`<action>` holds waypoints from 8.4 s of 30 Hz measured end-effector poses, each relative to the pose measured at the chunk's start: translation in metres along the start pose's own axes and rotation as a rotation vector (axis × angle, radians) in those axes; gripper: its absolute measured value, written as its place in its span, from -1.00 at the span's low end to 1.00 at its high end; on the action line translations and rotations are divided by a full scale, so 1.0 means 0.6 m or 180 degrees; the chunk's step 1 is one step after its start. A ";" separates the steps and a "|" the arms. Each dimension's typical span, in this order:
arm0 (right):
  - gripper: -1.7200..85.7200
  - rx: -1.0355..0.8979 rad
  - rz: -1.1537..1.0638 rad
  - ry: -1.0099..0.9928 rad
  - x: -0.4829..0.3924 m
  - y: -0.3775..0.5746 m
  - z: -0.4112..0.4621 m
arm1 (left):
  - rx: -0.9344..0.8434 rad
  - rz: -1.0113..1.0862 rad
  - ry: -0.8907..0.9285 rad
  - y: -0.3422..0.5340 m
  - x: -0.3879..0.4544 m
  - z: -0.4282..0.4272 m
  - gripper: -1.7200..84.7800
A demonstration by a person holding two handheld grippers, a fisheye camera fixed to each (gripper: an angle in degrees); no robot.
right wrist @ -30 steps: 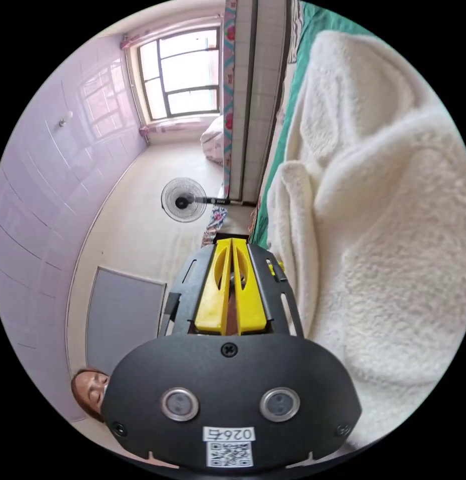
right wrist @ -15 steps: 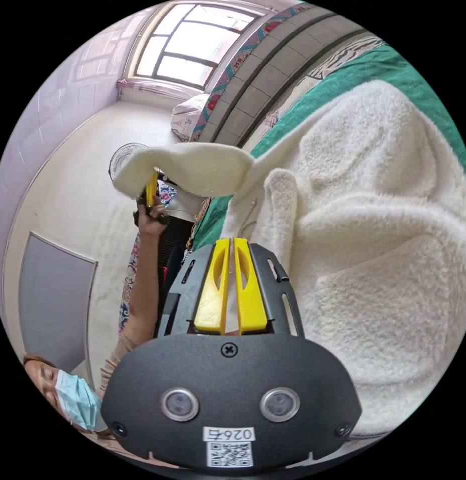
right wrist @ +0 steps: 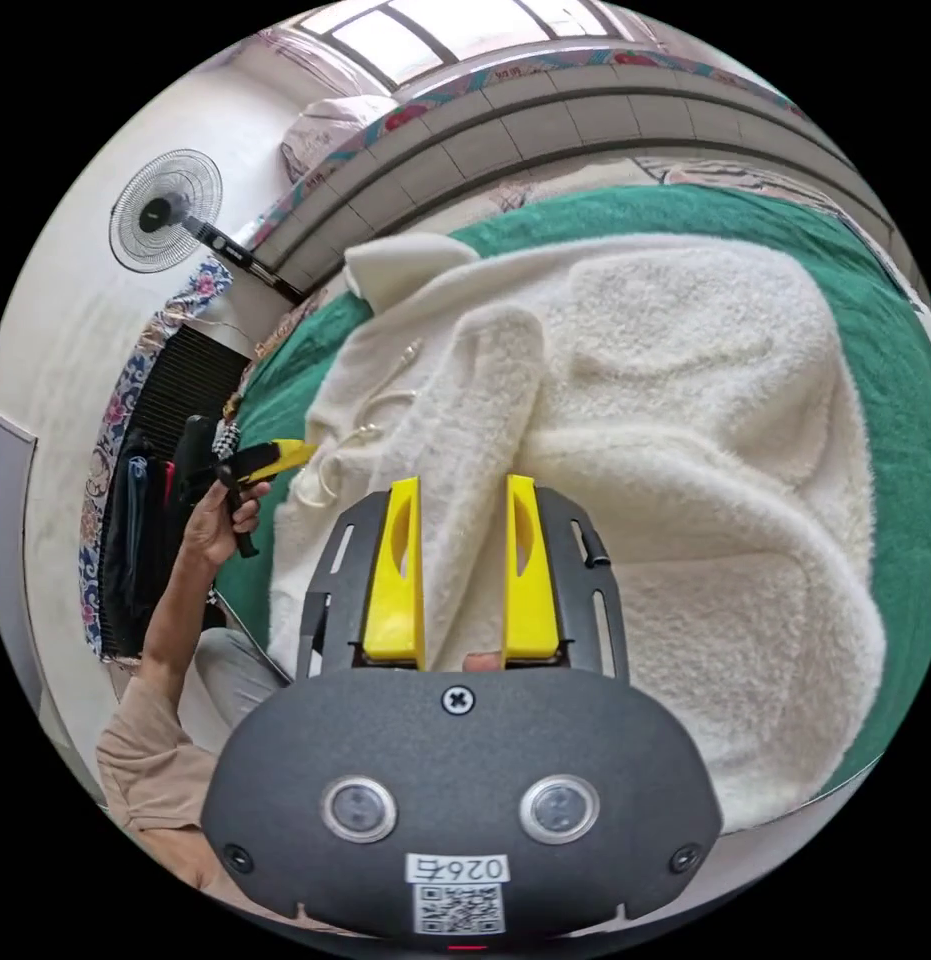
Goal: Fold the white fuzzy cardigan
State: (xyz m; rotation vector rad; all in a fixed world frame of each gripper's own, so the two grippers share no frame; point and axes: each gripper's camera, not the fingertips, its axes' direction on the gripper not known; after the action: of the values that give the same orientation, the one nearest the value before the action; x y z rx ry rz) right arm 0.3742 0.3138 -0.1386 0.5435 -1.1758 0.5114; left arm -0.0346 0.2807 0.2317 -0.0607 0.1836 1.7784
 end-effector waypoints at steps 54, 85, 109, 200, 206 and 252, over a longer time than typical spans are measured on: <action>-0.97 -0.2018 -0.1790 0.0164 -0.064 0.307 0.009 | -0.0176 -0.0162 0.0853 0.051 -0.016 0.014 -0.90; -0.65 0.0722 0.0621 0.0192 0.089 -0.157 -0.183 | -0.0280 0.0529 -0.1390 -0.228 0.058 0.091 -0.56; -0.81 0.0441 -0.0420 0.1150 -0.248 -0.299 -0.150 | 0.0831 0.0402 -0.0562 -0.173 -0.025 -0.061 -0.97; -0.92 -0.0192 0.0305 0.0116 -0.062 -0.054 -0.113 | 0.0104 -0.0280 0.0359 -0.030 -0.101 -0.099 -0.93; -0.85 -0.0063 0.0277 0.0795 -0.081 -0.049 -0.129 | 0.0173 -0.0038 -0.0121 0.000 -0.068 -0.147 -0.85; -0.90 -0.0476 -0.1757 -0.0066 -0.155 0.172 -0.079 | -0.0643 0.1892 -0.1689 0.092 0.144 0.021 -0.82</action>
State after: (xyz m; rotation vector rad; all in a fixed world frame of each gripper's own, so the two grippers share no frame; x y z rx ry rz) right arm 0.3148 0.4146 -0.2271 0.7115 -1.0174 -0.0542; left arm -0.1060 0.3552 0.2369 0.3527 -0.4021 2.3273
